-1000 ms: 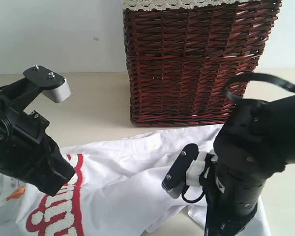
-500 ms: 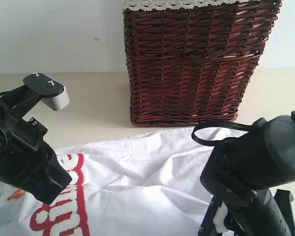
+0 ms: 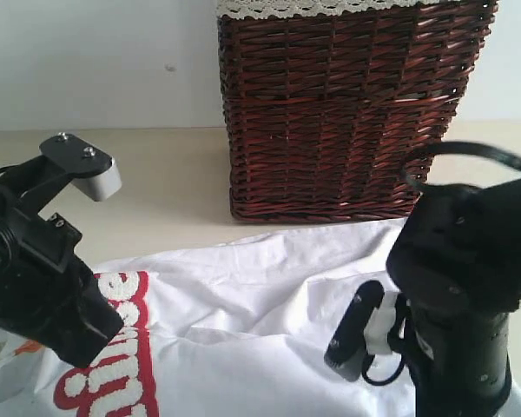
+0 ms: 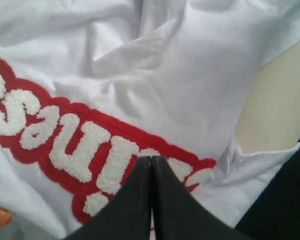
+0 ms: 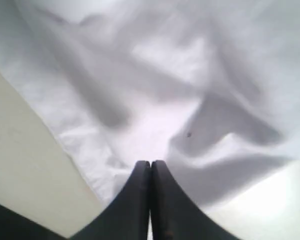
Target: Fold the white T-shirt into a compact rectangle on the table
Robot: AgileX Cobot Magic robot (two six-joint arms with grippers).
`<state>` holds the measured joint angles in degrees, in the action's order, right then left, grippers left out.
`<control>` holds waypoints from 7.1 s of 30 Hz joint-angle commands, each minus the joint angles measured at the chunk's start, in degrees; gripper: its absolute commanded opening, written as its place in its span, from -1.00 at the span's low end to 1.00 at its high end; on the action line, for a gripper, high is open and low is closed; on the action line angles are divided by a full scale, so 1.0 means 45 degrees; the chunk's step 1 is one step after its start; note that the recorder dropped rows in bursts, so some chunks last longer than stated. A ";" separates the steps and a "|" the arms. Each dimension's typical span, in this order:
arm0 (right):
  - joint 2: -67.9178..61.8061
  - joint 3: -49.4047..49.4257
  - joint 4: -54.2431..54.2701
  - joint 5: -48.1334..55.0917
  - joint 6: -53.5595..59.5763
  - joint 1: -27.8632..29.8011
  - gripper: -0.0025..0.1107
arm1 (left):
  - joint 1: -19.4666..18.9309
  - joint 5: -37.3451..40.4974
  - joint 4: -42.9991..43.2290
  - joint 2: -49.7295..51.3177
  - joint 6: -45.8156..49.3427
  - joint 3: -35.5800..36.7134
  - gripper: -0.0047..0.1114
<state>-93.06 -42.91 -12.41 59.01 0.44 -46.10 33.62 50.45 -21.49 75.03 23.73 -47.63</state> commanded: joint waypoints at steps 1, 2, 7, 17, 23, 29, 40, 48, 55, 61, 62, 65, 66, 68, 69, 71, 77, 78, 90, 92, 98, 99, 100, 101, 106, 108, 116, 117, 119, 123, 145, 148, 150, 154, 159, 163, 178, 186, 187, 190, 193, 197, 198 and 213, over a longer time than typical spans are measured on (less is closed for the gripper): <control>0.1485 -0.0326 -0.0571 -0.0872 -0.0252 0.0037 -0.96 | 0.0056 -0.0120 0.0027 0.0275 -0.0144 0.0711 -0.92; 0.1869 -0.0326 -0.0632 -0.1503 -0.0496 0.0037 -0.96 | 0.0056 -0.0225 0.0084 0.0496 -0.0383 0.0818 -0.92; 0.2635 -0.0326 -0.0632 -0.2327 -0.0769 0.0037 -0.96 | 0.0076 0.0346 -0.0235 0.1972 -0.0709 0.0921 -0.92; 0.3371 -0.0862 -0.0256 -0.1855 -0.1061 0.0037 -0.96 | 0.3180 -0.1007 0.1802 0.2840 -0.2942 0.1959 -0.92; 0.3420 -0.0956 -0.0225 -0.1827 -0.1128 0.0037 -0.96 | 0.2379 -0.1402 0.6623 0.4976 -0.8080 0.1354 -0.92; 0.3420 -0.0956 -0.0280 -0.1826 -0.1128 0.0037 -0.96 | 0.0818 -0.1075 0.6979 0.6038 -0.8158 0.1227 -0.92; 0.3420 -0.0956 -0.0224 -0.1805 -0.1128 0.0037 -0.96 | -0.1425 -0.0445 0.7991 0.6565 -0.9076 0.0882 -0.92; 0.2775 -0.0344 0.1902 -0.2064 0.0567 0.0037 -0.96 | -0.0766 -0.1123 0.7414 0.3756 -0.8466 0.0320 -0.92; 0.2580 -0.0334 0.4430 -0.1659 0.3412 0.0037 -0.96 | 0.1041 -0.1866 0.1760 0.1303 -0.3462 0.1780 -0.92; 0.1721 -0.0334 0.7269 -0.1431 0.7111 0.0037 -0.96 | 0.3234 -0.3261 0.0342 0.1990 -0.2839 0.3375 -0.92; 0.1413 -0.0334 0.7109 -0.1431 0.7052 0.0037 -0.96 | 0.3570 -0.3487 0.0317 0.2182 -0.2839 0.3435 -0.92; 0.0422 -0.0334 0.6365 -0.1514 0.6276 0.0037 -0.96 | 0.4154 -0.4250 0.0349 0.2872 -0.2869 0.3431 -0.92; -0.0002 -0.0334 0.5964 -0.1522 0.6062 0.0037 -0.96 | 0.4193 -0.4643 0.0498 0.3125 -0.2972 0.3431 -0.92; -0.0489 -0.0334 0.5349 -0.1611 0.5617 0.0037 -0.96 | 0.4128 -0.5377 0.0968 0.3572 -0.3362 0.3431 -0.92; -0.0769 -0.0334 0.4822 -0.1754 0.5132 0.0037 -0.96 | 0.4055 -0.5757 0.1128 0.3786 -0.3554 0.3431 -0.92; -0.1053 -0.0334 0.3888 -0.2024 0.4284 0.0037 -0.96 | 0.3878 -0.6114 0.1228 0.4092 -0.3633 0.3431 -0.92; -0.1696 -0.0334 0.1572 -0.3205 0.1736 0.0037 -0.96 | 0.3694 -0.5896 0.1539 0.4207 -0.3633 0.3431 -0.92; -0.1877 -0.0334 0.1572 -0.3307 0.1559 0.0037 -0.96 | 0.3694 -0.5639 0.1483 0.4207 -0.3659 0.3431 -0.92; -0.2547 -0.0334 0.0014 -0.2480 0.0592 0.0037 -0.96 | 0.4339 -0.0743 0.1094 0.4207 -0.3540 0.3431 -0.92; -0.2547 -0.0334 -0.0511 -0.2215 0.0274 0.0037 -0.96 | 0.4361 -0.0476 0.1092 0.4207 -0.3507 0.3431 -0.92; -0.2520 -0.0334 -0.0276 -0.1257 0.0445 0.0037 -0.96 | 0.4361 0.0830 0.1325 0.4207 -0.3215 0.3431 -0.92; -0.2462 -0.0334 0.0241 -0.1153 0.1046 0.0037 -0.96 | 0.4361 0.1032 0.1520 0.4207 -0.3215 0.3431 -0.92; -0.2352 -0.0334 0.0969 -0.1159 0.1835 0.0037 -0.96 | 0.4361 0.1060 0.1729 0.4182 -0.3313 0.3431 -0.92; -0.2282 -0.0334 0.1663 -0.1159 0.2559 0.0037 -0.96 | 0.4361 0.1003 0.1853 0.4148 -0.3502 0.3431 -0.92; -0.2142 -0.0334 0.5962 -0.0520 0.7144 0.0037 -0.96 | 0.4332 0.0559 0.2737 0.3185 -0.4347 0.2827 -0.92; -0.2142 -0.0334 0.6475 -0.0104 0.7746 0.0037 -0.96 | 0.4332 0.0127 0.3413 0.2590 -0.4960 0.2625 -0.92; -0.1518 -0.1107 0.5875 0.0222 0.7488 0.0037 -0.96 | 0.3379 -0.1734 0.7592 0.1531 -0.9538 0.2447 -0.92; -0.1358 -0.1222 0.5854 0.0133 0.7461 0.0037 -0.96 | 0.2875 -0.1932 0.7817 0.1658 -0.9853 0.2447 -0.92; -0.1006 -0.1262 0.5629 -0.0448 0.7175 0.0037 -0.96 | 0.1749 -0.2211 0.7821 0.2040 -0.9857 0.2447 -0.92; -0.0541 -0.1262 0.3725 -0.1064 0.5532 0.0037 -0.96 | -0.0701 -0.2529 0.7526 0.3082 -0.9875 0.2447 -0.92; 0.0398 -0.1950 -0.1759 -0.2796 -0.1557 0.1958 -0.96 | -0.4093 0.0586 0.8537 0.5489 -0.8881 0.0722 -0.92; 0.0472 -0.2166 -0.1397 -0.2605 -0.1557 0.1958 -0.96 | -0.4966 0.1509 0.9511 0.5112 -0.8986 0.0191 -0.92; 0.0555 -0.2389 -0.0869 -0.2354 -0.1496 0.1958 -0.96 | -0.5585 0.0872 0.8916 0.4574 -0.8960 -0.0166 -0.92; 0.0933 -0.2753 0.0402 -0.2093 -0.0598 0.1958 -0.95 | -0.6613 -0.1682 0.6137 0.3481 -0.7361 -0.0344 -0.90; 0.1368 -0.2919 0.0799 -0.1864 -0.0340 0.1958 -0.82 | -0.7566 -0.2278 0.5143 0.3800 -0.6325 -0.0909 -0.23; 0.1464 -0.2919 0.1125 -0.1801 -0.0279 0.1958 -0.73 | -0.7777 -0.2138 0.3898 0.4609 -0.5349 -0.1462 0.43; 0.1464 -0.2919 0.2963 -0.1735 0.1256 0.1958 -0.73 | -0.7751 -0.2925 -0.0605 0.7810 -0.0936 -0.2008 0.20; 0.1464 -0.3000 0.3113 -0.1621 0.1356 0.1958 -0.73 | -0.7751 -0.1233 -0.0206 0.7894 -0.0607 -0.2562 -0.91; 0.1464 -0.3000 0.3113 -0.1616 0.1404 0.1958 -0.73 | -0.7751 -0.0938 -0.0265 0.7871 -0.0578 -0.2683 -0.92; 0.1464 -0.3000 0.3113 -0.1559 0.1542 0.1958 -0.73 | -0.7542 -0.0710 0.0003 0.7612 -0.0086 -0.2803 -0.92; 0.1464 -0.3000 0.3113 -0.1536 0.1542 0.1958 -0.73 | -0.6894 -0.0770 0.1009 0.7148 -0.0020 -0.2803 -0.92; 0.1464 -0.3000 0.3113 -0.1536 0.1542 0.1958 -0.73 | -0.5385 -0.0687 0.2500 0.6368 -0.0339 -0.2803 -0.92; 0.1464 -0.3000 0.3113 -0.1536 0.1542 0.1958 -0.73 | -0.5055 -0.0538 0.2800 0.6172 -0.0594 -0.2803 -0.92; 0.1464 -0.3000 0.3143 -0.1396 0.1542 0.1958 -0.73 | 0.1698 0.0956 0.4674 0.3659 -0.2992 -0.0204 -0.92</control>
<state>-86.91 -55.99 1.60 52.44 6.96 -37.46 35.71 53.39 0.00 92.30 12.27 -51.47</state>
